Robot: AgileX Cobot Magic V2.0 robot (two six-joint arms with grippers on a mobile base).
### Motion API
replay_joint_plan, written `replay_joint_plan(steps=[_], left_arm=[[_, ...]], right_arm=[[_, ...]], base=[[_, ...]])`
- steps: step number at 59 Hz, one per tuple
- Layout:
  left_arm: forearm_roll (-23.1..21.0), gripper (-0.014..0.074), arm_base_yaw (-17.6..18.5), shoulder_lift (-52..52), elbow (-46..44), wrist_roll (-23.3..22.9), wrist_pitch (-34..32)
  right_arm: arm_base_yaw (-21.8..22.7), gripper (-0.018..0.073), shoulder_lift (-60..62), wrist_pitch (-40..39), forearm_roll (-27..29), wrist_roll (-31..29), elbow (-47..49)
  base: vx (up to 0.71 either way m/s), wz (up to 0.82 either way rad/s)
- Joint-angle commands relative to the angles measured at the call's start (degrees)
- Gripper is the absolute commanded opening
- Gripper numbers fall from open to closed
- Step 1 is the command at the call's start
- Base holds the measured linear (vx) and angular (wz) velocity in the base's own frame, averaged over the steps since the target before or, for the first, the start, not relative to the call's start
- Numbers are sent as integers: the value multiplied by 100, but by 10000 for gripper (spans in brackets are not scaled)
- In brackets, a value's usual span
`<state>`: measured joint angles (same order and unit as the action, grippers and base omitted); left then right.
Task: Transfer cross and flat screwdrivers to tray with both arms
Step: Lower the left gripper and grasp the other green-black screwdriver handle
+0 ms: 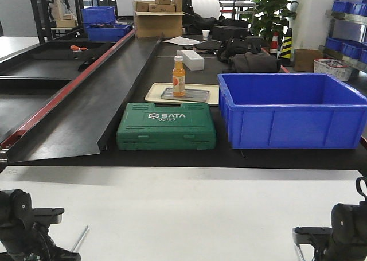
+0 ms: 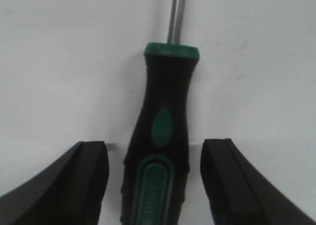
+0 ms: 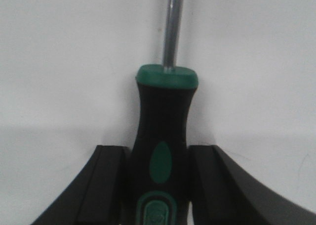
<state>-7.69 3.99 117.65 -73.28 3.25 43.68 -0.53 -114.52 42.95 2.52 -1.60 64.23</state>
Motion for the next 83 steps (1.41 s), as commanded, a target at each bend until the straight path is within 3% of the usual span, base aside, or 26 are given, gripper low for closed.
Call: replay_joint_plan(steps=[1,36,51,65,72,79,83], left_arm=[[-78,524,42,-292,-212,15,-128],[93,519,250,359,-838,177,779],[173,450,364,361,-838,192,985],[180,330,359,361,-838,166,1171],[180,193,359,368,-838,144,1215],[180,1,359,425,-838,144,1162],[175,-8,359,465,-838,133,1128]], right_arm=[[6,-8,112,-113,182,-9,43],[6,-8,112,-73,403,-14,43],[6,-8,112,-73,403,-14,43],[6,-8,112,-77,402,-14,43],[6,-8,112,-82,402,-14,43],[6,-8,112,-92,408,-14,43],[6,-8,112,-108,408,-14,43]], base=[[0,0],[0,0],[0,0],[0,0],[0,0],[0,0],[0,0]])
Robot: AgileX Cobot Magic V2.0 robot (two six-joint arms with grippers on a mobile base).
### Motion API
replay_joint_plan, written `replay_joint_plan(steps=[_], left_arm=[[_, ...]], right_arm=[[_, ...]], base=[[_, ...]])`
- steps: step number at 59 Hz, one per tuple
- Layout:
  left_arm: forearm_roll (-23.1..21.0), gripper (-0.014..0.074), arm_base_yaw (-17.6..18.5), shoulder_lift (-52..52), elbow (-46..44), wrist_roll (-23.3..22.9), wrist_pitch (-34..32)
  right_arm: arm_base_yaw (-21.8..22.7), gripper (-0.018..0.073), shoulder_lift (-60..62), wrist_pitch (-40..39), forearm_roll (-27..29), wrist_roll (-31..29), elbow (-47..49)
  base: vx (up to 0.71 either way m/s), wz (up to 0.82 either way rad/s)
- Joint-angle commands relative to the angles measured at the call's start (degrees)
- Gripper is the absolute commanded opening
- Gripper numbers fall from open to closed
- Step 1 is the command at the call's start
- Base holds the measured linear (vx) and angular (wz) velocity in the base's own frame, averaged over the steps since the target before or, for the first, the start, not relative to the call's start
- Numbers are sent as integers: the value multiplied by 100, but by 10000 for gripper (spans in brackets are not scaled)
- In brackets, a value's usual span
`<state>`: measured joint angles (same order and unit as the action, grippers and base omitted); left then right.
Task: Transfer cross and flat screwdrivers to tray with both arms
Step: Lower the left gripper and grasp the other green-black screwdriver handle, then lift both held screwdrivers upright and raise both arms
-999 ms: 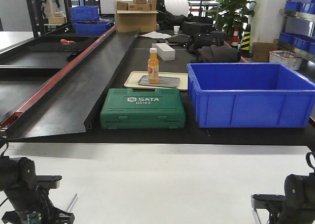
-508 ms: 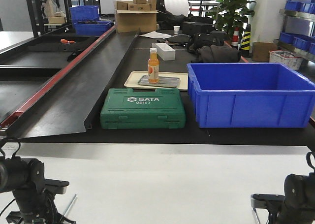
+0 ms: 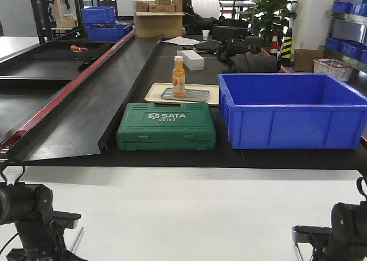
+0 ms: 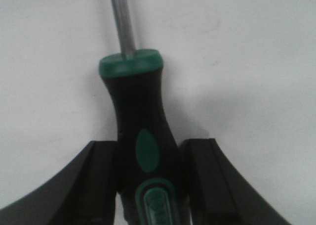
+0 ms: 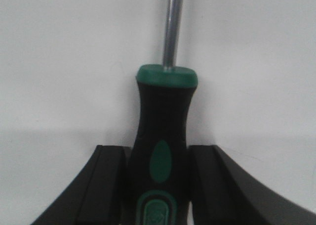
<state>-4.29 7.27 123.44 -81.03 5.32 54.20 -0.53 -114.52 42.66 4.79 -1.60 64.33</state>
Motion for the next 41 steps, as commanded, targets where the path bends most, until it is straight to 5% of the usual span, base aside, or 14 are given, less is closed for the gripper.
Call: replay_joint_plan(steps=[1,20,41], left_arm=[[-165,-8,31,-106,-63,-74,67],[-165,0,37,-469,-63,-68,-307],[-223,0,124,-1885,-63,-68,-757]], right_arm=[[6,-8,112,-93,176,-14,33],[6,-8,447,-161,170,-28,33],[6,-8,2174,-249,224,-10,33]], base=[[0,0],[0,0],[0,0]])
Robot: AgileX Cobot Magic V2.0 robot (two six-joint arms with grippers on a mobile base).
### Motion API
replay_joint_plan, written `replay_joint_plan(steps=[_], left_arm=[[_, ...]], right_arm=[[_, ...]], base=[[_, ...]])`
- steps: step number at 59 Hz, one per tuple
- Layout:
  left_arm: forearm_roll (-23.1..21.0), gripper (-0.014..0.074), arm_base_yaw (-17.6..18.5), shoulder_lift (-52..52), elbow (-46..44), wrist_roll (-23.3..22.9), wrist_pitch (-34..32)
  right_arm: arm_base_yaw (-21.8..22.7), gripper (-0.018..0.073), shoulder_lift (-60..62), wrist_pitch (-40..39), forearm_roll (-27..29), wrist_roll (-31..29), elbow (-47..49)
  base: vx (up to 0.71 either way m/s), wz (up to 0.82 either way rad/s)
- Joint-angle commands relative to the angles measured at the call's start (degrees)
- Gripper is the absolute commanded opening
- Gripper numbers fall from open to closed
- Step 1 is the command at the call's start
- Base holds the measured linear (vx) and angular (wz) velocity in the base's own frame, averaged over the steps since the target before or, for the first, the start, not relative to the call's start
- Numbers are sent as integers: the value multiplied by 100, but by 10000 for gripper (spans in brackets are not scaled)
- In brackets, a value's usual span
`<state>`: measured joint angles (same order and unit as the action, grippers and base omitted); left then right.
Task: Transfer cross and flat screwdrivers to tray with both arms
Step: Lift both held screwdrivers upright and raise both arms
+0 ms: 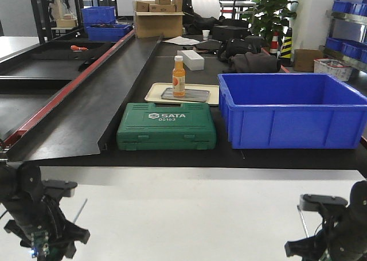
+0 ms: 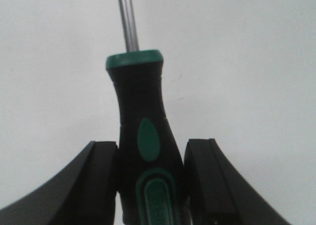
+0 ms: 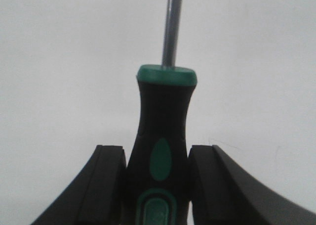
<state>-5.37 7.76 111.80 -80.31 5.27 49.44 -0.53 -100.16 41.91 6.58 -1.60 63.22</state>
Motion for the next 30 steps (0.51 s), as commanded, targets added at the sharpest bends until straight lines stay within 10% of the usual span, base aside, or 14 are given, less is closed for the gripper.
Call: replay_joint_plan(steps=[1,30], left_arm=[[-115,0,90,-796,-135,-64,-301],[-716,1,406,-3142,8,-58,-1601]], right_arm=[[6,-8,833,-184,46,-10,144],[6,-8,3811,-971,40,-53,144]], base=[[0,0],[0,0]])
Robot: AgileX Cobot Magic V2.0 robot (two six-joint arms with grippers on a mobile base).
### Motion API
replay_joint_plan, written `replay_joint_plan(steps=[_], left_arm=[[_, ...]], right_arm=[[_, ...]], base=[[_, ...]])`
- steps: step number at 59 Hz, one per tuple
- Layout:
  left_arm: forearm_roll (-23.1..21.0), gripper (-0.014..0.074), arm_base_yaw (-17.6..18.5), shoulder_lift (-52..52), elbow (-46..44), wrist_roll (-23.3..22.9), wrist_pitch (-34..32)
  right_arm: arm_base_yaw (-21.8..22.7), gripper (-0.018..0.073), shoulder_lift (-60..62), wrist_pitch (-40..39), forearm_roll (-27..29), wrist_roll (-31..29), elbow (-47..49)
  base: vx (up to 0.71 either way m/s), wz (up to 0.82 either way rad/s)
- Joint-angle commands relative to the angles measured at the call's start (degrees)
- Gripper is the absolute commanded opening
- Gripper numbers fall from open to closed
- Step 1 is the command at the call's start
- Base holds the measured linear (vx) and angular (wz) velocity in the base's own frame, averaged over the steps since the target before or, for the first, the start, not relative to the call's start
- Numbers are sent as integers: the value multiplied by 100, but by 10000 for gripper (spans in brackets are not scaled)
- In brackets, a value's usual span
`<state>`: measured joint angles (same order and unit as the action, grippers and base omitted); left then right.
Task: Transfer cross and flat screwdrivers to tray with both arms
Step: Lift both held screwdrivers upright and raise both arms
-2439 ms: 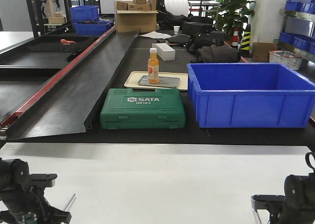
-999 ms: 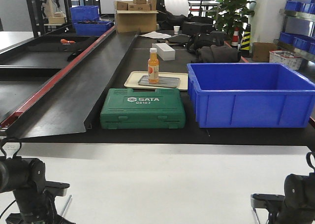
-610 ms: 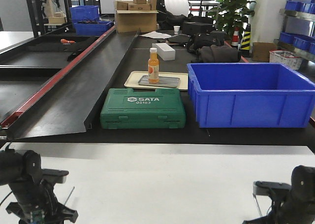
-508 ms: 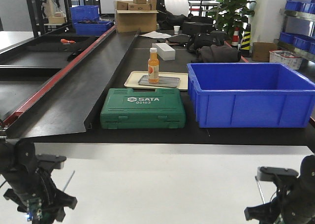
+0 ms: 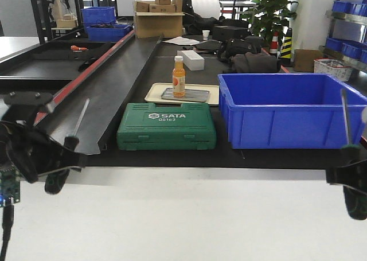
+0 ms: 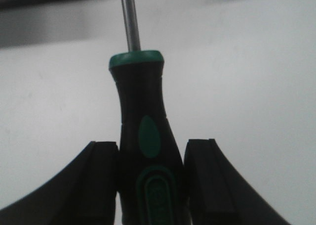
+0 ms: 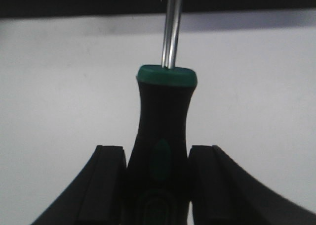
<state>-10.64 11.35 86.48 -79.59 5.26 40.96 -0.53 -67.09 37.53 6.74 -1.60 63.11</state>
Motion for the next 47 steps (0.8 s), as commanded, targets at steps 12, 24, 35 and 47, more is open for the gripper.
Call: replay_joint_plan(steps=[12,24,35,47], left_arm=[[-169,1,68,-1669,720,-42,-1261],[-125,1,68,-2855,1590,165,-1835],[-119,1,68,-3791,1989,316,-1996],[-119,1,68,-4487,1989,449,-2114]], right_arm=[[6,-8,1485,-702,4,-192,155],[6,-8,2036,-656,4,-625,136],[6,-8,2466,-591,11,-812,136],[6,-8,2768,-519,11,-801,136]], base=[[0,0],[0,0],[0,0],[0,0]])
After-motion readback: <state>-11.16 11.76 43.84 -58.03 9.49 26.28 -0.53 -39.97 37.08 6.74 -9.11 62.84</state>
